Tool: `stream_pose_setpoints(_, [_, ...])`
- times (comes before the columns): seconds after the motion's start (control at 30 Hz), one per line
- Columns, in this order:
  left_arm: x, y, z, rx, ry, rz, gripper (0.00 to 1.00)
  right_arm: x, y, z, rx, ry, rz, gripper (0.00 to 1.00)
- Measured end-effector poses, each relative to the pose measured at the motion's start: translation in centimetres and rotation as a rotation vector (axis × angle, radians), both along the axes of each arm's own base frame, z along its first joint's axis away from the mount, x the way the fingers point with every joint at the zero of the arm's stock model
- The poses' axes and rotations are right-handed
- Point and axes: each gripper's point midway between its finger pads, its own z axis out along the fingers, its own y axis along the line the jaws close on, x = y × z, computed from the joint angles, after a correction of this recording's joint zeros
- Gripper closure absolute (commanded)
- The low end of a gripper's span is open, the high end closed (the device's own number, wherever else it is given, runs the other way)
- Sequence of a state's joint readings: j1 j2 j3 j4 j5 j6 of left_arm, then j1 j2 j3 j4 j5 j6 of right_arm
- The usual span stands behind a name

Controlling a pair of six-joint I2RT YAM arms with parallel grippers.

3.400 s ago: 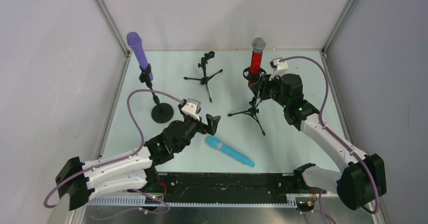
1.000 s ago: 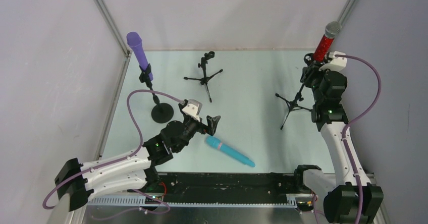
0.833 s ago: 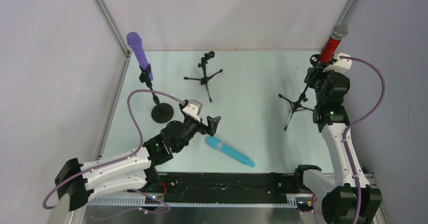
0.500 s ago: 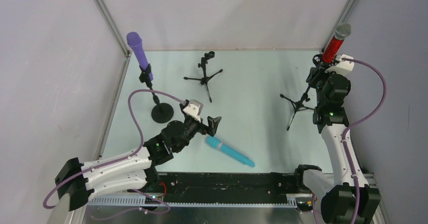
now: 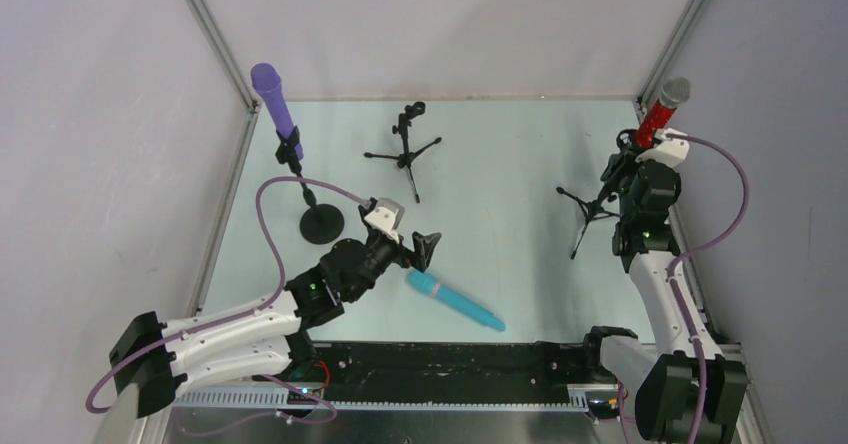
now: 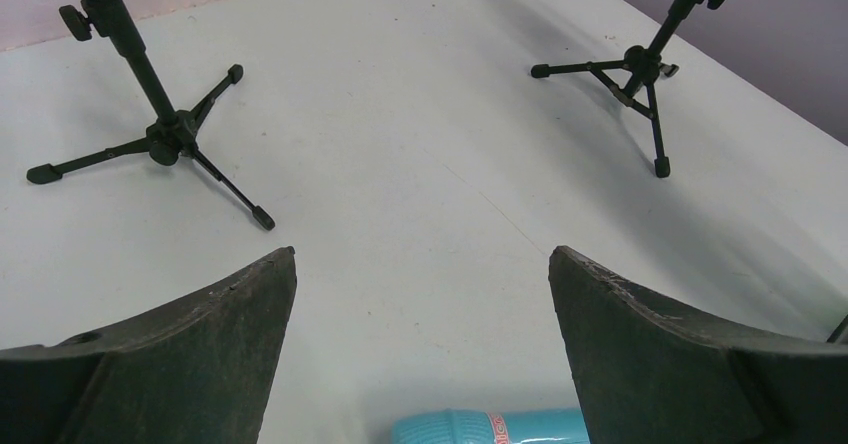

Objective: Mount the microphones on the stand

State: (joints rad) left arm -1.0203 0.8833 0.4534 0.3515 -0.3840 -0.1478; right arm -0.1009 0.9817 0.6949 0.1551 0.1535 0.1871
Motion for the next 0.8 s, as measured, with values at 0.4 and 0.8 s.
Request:
stream_pose_setpoints(0.4, [-0.2, -0.2, 0.2, -0.007, -0.002, -0.014, 0.00, -0.9, -0.3, -6.5, 0.041, 0.096, -0.034, 0.94])
stream_pose_setpoints(0.8, [-0.3, -0.3, 0.5, -0.017, -0.007, -0.027, 0.00, -0.8, -0.3, -6.4, 0.049, 0.065, -0.041, 0.45])
